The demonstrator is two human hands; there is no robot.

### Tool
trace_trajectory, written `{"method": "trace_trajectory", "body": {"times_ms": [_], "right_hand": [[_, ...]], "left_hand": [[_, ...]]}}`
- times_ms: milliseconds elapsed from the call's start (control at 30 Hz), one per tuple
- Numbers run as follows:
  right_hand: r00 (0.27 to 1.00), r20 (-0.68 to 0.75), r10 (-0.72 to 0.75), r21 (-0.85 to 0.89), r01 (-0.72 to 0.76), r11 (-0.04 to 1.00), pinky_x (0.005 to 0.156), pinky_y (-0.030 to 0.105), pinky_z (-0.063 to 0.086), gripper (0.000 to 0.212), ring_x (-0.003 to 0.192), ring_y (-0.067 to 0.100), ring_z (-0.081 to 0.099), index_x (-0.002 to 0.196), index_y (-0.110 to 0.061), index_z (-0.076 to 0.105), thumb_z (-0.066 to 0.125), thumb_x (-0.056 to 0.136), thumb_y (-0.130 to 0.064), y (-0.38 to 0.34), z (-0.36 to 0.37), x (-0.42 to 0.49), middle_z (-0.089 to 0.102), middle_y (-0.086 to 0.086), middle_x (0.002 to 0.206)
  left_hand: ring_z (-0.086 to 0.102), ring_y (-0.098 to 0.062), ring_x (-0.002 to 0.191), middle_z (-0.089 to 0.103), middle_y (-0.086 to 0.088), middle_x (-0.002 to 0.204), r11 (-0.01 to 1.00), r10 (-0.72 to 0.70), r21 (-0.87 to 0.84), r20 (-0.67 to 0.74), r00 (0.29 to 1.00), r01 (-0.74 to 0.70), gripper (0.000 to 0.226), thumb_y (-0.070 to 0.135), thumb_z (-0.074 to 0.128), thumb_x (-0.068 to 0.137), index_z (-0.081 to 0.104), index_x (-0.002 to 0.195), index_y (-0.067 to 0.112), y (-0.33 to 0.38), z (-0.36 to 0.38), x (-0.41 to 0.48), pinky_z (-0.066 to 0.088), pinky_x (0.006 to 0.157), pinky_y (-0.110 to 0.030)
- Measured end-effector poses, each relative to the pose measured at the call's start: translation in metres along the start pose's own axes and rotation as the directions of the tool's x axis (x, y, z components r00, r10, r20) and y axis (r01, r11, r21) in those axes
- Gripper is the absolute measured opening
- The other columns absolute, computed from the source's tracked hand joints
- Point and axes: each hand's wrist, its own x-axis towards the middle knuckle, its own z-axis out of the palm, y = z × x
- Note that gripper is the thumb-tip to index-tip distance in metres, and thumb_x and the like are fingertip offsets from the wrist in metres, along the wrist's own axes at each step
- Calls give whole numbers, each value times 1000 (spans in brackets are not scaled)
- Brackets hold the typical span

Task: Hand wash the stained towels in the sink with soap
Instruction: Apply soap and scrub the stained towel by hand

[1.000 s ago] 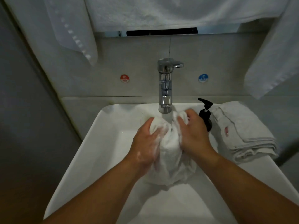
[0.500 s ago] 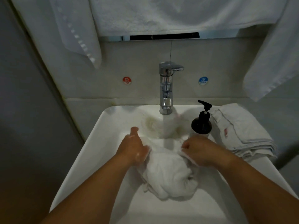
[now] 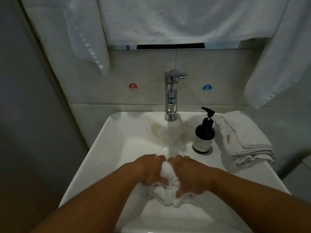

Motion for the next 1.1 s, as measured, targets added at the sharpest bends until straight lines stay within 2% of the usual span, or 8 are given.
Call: {"method": "trace_trajectory", "body": {"times_ms": [233, 300, 367, 500, 633, 800, 933, 1100], "right_hand": [[987, -163, 5, 271, 40, 962, 89, 32, 55, 57, 96, 14, 66, 118, -25, 63, 89, 70, -44, 9, -5, -8, 70, -4, 111], [986, -164, -9, 391, 74, 917, 86, 26, 53, 63, 98, 11, 64, 127, -37, 50, 86, 76, -39, 10, -8, -15, 66, -7, 116], [984, -171, -53, 245, 94, 965, 96, 27, 48, 76, 117, 16, 55, 142, -50, 31, 77, 82, -46, 10, -6, -22, 50, -3, 138], [998, 12, -69, 42, 69, 997, 124, 46, 20, 120, 155, 28, 2, 156, -44, -15, 72, 77, -69, 9, 4, -29, -7, -2, 169], [996, -2, -86, -99, 86, 991, 120, 45, 27, 122, 148, 34, 15, 157, -28, -20, 64, 81, -72, 8, 14, -17, 6, 10, 166], [987, -138, -87, 12, 90, 996, 102, 39, 46, 97, 121, 26, 52, 153, -22, 24, 69, 81, -68, 16, 10, 4, 48, 7, 142], [975, -219, -31, 31, 39, 999, 86, 38, 55, 86, 98, 21, 65, 132, -29, 50, 63, 68, -83, 19, 5, 8, 68, 1, 114], [994, -113, 7, 343, 32, 939, 81, 32, 58, 56, 89, 9, 64, 118, -34, 54, 80, 76, -59, 24, -10, -6, 68, -8, 108]], "left_hand": [[65, -16, 97, 65, 8, 107, 921, 49, -388, -8, 999, -49, 33, 46, 81, 79, 63, 106, 43, -32, 3, -9, 57, 90, -41], [65, -19, 101, 64, 4, 115, 920, 73, -386, 5, 997, -66, 42, 50, 81, 79, 54, 111, 51, -35, -4, -15, 59, 90, -45], [59, -21, 111, 56, 2, 126, 968, 85, -230, -77, 993, -100, 54, 55, 77, 81, 49, 127, 50, -36, -6, -17, 54, 98, -40], [35, -27, 142, 28, -5, 160, 989, 127, -76, -11, 992, -128, 84, 67, 55, 92, 13, 159, 39, -21, 6, -22, 33, 118, -41], [11, -33, 149, 1, -3, 166, 988, 21, 154, 20, 1000, -23, 123, 88, 51, 76, -17, 159, 26, -16, 31, -16, 21, 121, -49], [40, -22, 129, 40, -6, 145, 973, 194, 153, -112, 975, -176, 108, 89, 25, 75, 29, 153, 14, -35, 33, 6, 33, 114, -34], [62, -21, 107, 64, -2, 120, 983, 151, -69, -208, 966, -169, 79, 75, 54, 77, 54, 130, 16, -40, 25, 10, 48, 94, -33], [64, -14, 101, 67, 10, 113, 957, 132, -247, -89, 987, -150, 47, 57, 77, 77, 58, 116, 36, -43, 5, 2, 50, 91, -30]]}}
